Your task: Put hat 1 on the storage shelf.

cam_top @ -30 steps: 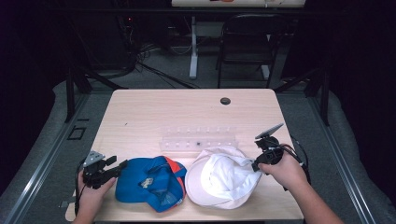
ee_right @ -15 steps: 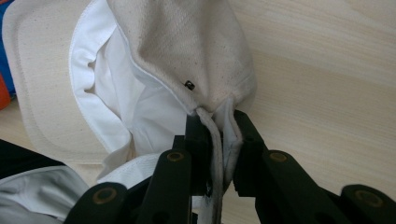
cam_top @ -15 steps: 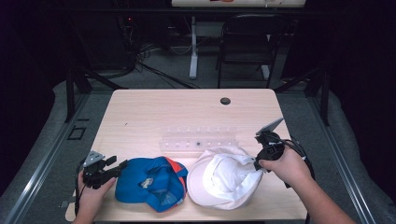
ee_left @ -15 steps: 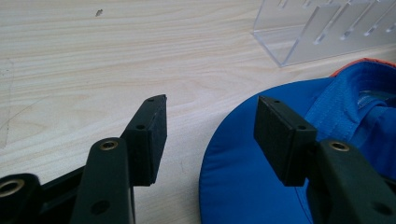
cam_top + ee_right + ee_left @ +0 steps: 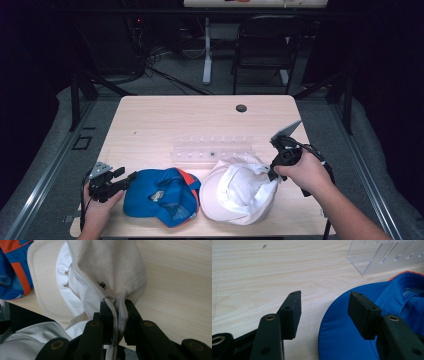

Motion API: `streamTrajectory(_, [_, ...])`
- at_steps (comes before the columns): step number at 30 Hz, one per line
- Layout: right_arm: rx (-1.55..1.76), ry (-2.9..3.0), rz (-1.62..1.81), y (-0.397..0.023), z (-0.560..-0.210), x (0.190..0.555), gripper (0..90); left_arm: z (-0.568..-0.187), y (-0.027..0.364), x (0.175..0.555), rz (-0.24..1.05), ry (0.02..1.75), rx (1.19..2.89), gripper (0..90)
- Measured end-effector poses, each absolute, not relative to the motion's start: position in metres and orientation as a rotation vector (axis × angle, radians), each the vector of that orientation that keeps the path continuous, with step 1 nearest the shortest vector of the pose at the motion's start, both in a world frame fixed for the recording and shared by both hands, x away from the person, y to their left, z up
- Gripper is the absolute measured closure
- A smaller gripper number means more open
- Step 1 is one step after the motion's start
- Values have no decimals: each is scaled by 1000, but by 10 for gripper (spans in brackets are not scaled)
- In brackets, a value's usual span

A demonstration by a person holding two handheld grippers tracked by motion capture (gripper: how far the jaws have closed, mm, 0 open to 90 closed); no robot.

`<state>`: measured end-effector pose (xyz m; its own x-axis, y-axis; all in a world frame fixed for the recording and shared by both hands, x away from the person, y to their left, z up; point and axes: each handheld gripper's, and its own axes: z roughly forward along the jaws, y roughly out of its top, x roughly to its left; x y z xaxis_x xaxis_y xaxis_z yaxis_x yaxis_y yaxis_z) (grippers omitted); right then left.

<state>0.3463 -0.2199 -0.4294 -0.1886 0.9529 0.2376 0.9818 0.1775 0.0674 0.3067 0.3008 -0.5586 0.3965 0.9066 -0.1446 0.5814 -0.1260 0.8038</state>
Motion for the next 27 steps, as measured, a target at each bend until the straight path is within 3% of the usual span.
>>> streamTrajectory(27, [-1802,-1953,-580,-228,-400,345,812,-559,301,306,489,1292,1818,449])
